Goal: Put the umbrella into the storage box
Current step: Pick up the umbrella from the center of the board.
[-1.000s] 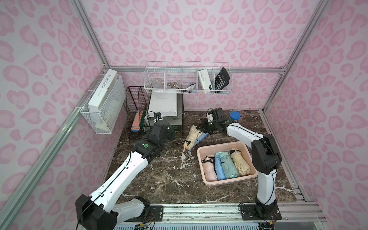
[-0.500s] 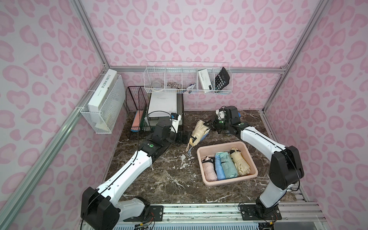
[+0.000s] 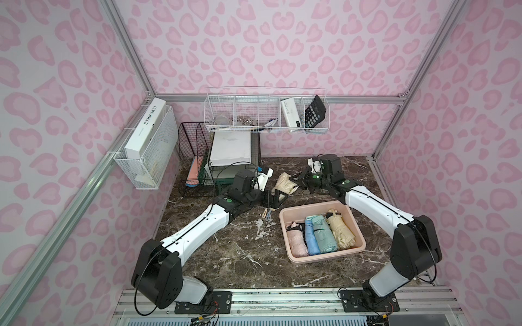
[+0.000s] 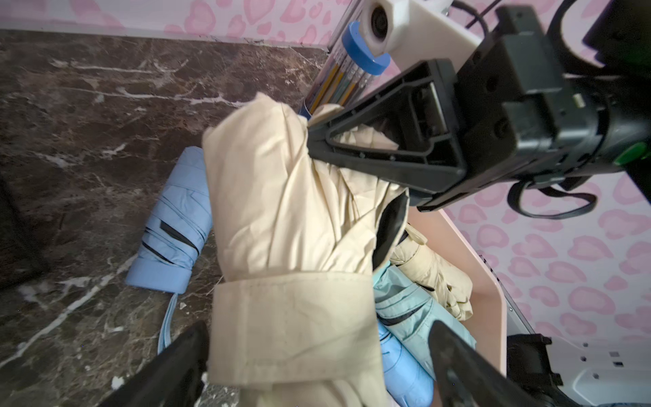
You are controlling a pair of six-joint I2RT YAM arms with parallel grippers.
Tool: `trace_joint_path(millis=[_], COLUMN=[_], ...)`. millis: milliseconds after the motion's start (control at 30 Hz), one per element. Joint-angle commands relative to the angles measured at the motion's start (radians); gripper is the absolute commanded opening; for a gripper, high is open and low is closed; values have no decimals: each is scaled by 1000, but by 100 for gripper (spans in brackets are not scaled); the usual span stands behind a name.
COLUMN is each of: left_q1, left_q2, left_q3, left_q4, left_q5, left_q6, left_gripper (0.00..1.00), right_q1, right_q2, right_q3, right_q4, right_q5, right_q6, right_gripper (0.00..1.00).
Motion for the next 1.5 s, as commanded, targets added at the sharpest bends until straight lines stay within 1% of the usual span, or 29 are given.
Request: trace_joint_path(millis=[0, 167, 367, 467, 567, 600, 667, 767, 867, 900, 1000, 1033, 1133, 1233, 1333, 1467], left_q1=[-9, -13, -13, -13, -13, -13, -14, -15, -14, -14, -15, -14, -14, -14, -15, -15], left_q2=[16, 13, 6, 2, 2, 2, 3, 6, 5, 4, 3, 2, 4, 16, 25, 19], left_q3=[15, 22, 26, 24, 26, 30, 38, 51, 65, 69, 80, 84, 96, 111, 120, 118], left_q4=[7, 12, -5, -7, -7, -8, -11, -17, -32, -35, -54, -61, -87, -118, -144, -150], left_q5=[29, 2, -23, -25, -21, -19, -14, -4, 1, 3, 9, 10, 20, 45, 62, 66], left_q6=[-2, -4, -3, -3, -3, -3, -1, 5, 11, 13, 18, 20, 28, 36, 44, 52], left_gripper=[89, 73, 58, 48, 39, 37, 32, 26, 23, 22, 22, 22, 22, 22, 22, 22], right_q1=[3, 3, 3, 3, 3, 2, 2, 0, -4, -6, -20, -27, -52, -49, -45, -45], right_q2=[-16, -25, -32, -33, -33, -32, -33, -34, -40, -44, -52, -56, -80, -109, -142, -221], right_q3=[-3, -14, -36, -38, -38, -39, -41, -40, -18, -7, 21, 29, 40, 51, 36, -24], right_q4=[71, 78, 94, 98, 96, 95, 93, 88, 61, 49, -1, -19, -53, -73, -76, -59], right_q5=[-3, 2, 7, 7, 8, 7, 7, 9, 31, 39, 58, 66, 98, 149, 131, 125], right_q6=[24, 28, 41, 42, 43, 44, 43, 24, -29, -56, -154, -186, -342, -579, -799, -1096], right_gripper=[0, 0, 0, 0, 0, 1, 13, 38, 55, 59, 65, 66, 68, 69, 69, 69])
